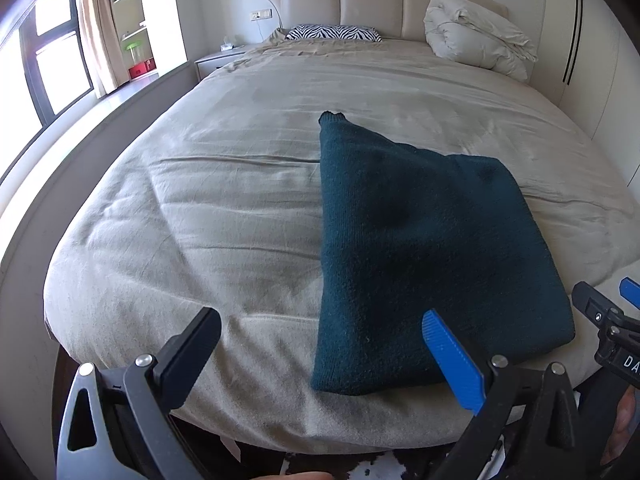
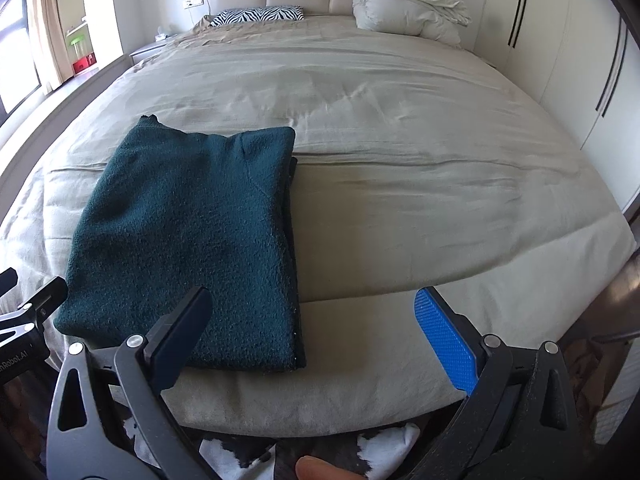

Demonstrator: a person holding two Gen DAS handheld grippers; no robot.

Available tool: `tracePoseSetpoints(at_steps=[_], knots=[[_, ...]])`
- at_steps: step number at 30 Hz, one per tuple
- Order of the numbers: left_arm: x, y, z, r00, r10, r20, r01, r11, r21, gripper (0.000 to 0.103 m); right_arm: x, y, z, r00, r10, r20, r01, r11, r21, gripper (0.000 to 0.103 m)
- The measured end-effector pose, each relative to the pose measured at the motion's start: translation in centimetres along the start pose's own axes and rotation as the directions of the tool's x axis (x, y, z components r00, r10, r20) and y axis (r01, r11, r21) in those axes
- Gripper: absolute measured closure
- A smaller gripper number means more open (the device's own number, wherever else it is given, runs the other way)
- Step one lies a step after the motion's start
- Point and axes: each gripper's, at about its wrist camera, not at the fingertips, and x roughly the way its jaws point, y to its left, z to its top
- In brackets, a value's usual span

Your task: Fold small clothes

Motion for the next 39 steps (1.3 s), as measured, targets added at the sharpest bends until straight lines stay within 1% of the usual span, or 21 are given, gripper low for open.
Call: tracePoseSetpoints(at_steps=[39], knots=[[0.56, 0.09, -0.42, 1.0, -0.002, -0.014, 0.002, 1.0, -0.013, 0.0, 0.4, 0.03, -0.38, 1.0, 0.005, -0.02, -0.005, 1.0, 0.012, 0.0]])
